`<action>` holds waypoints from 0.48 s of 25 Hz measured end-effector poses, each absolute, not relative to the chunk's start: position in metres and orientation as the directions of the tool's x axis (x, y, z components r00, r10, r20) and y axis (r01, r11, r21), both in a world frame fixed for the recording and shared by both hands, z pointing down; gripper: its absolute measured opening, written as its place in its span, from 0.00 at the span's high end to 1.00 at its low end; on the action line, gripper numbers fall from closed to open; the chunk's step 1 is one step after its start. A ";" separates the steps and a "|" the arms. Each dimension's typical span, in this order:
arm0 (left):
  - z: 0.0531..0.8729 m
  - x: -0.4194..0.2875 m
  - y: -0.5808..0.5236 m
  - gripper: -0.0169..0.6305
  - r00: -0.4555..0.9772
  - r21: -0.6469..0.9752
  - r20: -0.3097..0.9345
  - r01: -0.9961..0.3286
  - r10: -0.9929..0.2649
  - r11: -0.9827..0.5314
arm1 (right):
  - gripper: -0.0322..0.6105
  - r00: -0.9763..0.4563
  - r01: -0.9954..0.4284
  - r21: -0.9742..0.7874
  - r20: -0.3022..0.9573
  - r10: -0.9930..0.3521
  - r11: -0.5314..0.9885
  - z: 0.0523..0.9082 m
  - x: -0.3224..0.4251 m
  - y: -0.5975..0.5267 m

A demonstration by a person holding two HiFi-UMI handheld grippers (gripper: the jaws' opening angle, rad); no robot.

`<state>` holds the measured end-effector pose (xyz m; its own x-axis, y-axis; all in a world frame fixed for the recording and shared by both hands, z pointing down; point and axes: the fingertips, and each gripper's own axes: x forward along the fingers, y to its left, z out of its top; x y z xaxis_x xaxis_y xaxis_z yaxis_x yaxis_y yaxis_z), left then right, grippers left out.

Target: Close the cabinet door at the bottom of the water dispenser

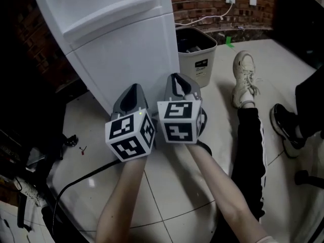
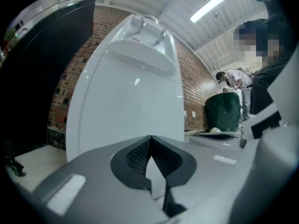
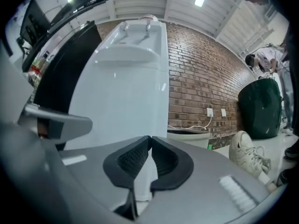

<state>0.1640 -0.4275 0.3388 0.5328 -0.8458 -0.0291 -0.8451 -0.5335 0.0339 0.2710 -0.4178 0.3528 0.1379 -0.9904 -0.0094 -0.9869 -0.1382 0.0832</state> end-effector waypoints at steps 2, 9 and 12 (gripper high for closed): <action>0.330 0.155 -0.390 0.95 0.554 0.030 -0.040 -0.831 -0.831 -0.556 | 0.93 0.099 -0.994 0.035 -0.034 -0.995 -0.100 0.337 0.248 -0.384; 0.266 0.061 -0.259 0.95 0.536 -0.025 -0.127 -0.843 -0.834 -0.538 | 0.93 -0.032 -0.997 0.081 -0.186 -0.982 0.017 0.255 0.168 -0.248; 0.266 0.027 -0.212 0.95 0.515 -0.068 -0.159 -0.857 -0.842 -0.512 | 0.93 -0.084 -0.992 0.117 -0.238 -0.968 0.057 0.233 0.145 -0.206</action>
<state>0.0266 -0.2118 0.2655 0.5154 -0.8420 -0.1594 -0.8566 -0.5115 -0.0679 0.1447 -0.2064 0.2334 -0.0837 -0.9677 -0.2379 -0.9915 0.0572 0.1166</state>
